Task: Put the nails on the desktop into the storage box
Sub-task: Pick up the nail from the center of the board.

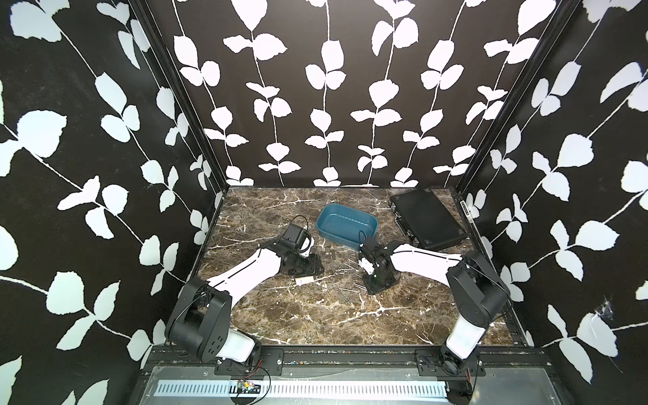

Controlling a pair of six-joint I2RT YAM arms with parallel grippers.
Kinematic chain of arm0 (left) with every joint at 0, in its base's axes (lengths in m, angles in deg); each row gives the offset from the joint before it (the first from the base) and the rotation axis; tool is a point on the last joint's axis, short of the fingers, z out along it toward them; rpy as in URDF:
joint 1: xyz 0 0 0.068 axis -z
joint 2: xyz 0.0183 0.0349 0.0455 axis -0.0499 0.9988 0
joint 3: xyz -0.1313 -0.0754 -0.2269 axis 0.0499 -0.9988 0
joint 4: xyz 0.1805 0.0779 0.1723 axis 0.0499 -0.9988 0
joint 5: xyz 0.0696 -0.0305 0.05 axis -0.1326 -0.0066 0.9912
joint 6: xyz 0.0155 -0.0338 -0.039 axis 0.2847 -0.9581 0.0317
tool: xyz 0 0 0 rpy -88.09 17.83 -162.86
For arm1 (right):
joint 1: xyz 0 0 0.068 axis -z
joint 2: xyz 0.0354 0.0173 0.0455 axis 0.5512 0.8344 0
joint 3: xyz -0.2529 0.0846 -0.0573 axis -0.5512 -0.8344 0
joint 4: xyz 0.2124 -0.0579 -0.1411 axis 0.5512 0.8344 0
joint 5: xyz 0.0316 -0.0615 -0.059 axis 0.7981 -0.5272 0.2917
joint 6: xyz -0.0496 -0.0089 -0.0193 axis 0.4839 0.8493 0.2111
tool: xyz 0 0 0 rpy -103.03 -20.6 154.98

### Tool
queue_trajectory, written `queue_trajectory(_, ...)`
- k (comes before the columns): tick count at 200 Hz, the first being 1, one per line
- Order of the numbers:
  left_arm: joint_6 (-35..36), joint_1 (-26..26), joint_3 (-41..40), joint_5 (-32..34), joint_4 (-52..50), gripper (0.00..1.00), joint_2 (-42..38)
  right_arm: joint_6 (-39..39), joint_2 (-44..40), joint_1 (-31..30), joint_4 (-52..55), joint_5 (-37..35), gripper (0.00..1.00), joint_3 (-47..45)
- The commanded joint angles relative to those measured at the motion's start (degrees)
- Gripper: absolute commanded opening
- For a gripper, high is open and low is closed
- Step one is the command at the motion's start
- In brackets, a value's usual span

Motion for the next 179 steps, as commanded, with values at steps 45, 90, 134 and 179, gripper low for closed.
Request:
queue_trajectory(45, -0.93, -0.3, -0.79, -0.12, 0.1, 0.55, -2.12, 1.1, 2.03, -0.41, -0.68, 0.26, 0.34, 0.74)
queue_trajectory(90, -1.27, -0.3, -1.12, 0.41, 0.12, 0.55, -2.32, 0.66, 1.61, -0.58, -0.64, -0.3, 0.27, 0.19)
queue_trajectory(134, -1.63, -0.29, -0.52, 0.32, 0.95, 0.55, -1.17, 2.43, 1.21, -0.51, 1.31, -3.56, 0.18, 1.11)
queue_trajectory(179, -2.46, -0.25, -0.1, -0.12, 2.22, 0.55, 0.4, 4.43, -0.93, -0.53, 2.88, -4.96, 0.12, 2.24)
